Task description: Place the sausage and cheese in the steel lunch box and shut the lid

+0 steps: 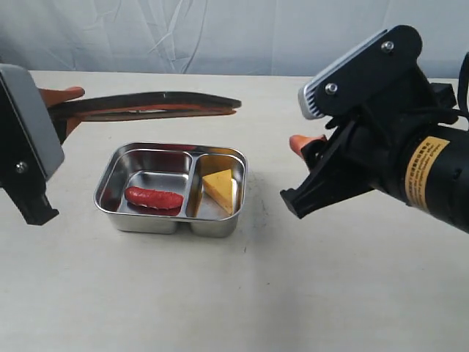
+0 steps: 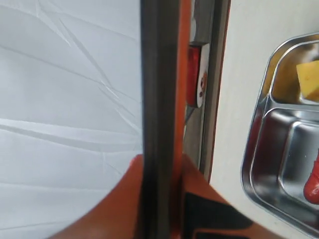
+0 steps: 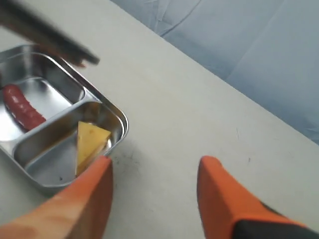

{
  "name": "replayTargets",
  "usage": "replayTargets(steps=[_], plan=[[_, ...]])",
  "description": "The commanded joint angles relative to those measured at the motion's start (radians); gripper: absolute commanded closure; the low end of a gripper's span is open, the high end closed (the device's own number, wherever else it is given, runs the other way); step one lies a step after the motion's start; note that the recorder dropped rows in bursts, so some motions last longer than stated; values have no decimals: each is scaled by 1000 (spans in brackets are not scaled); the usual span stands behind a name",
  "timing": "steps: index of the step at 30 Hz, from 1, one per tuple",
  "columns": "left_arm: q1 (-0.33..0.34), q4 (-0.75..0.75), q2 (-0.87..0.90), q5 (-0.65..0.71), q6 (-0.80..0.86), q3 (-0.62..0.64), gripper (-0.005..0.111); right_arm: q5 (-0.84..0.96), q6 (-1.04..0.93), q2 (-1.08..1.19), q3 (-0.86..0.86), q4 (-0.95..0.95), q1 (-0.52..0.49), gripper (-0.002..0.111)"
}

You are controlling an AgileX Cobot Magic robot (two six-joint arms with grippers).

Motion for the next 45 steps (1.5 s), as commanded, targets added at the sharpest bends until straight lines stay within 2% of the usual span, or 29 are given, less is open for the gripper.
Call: replayTargets(steps=[1,4,7,10,11,12,13,14,15,16,18,20,23,33,38,45], plan=[[-67,46,-1,-167,33,49,107,-7,220,-8,0,-84,-54,71],[-100,53,-1,-257,33,82,107,-84,259,-8,0,-48,-152,73],[-123,61,-1,-323,33,105,107,-244,262,-6,0,28,-274,70],[-139,63,1,-361,33,112,107,-634,281,27,0,150,-511,69],[-139,65,6,-367,33,112,107,-701,312,39,0,157,-545,69],[-139,68,28,-401,33,112,107,-879,436,81,0,97,-628,69],[-139,77,40,-413,33,112,107,-965,504,111,-2,51,-662,69],[-139,104,71,-420,33,112,107,-1195,645,187,-13,-64,-745,69],[-144,111,85,-420,33,112,107,-1302,701,224,-20,-115,-774,69],[-173,117,127,-447,33,112,107,-1495,767,320,-42,-171,-831,69],[-244,118,210,-594,33,112,107,-1712,769,440,-59,-158,-870,69],[-316,115,280,-730,33,112,107,-1752,769,532,-62,-115,-871,69],[-380,93,341,-825,33,112,107,-1752,772,586,-62,-117,-871,69],[-438,-31,437,-931,33,112,107,-1752,845,600,-109,-109,-871,69],[-482,-33,462,-985,33,112,107,-1752,934,605,-127,-116,-869,69],[-488,-35,469,-1005,33,112,107,-1752,936,605,-127,-63,-793,69]])
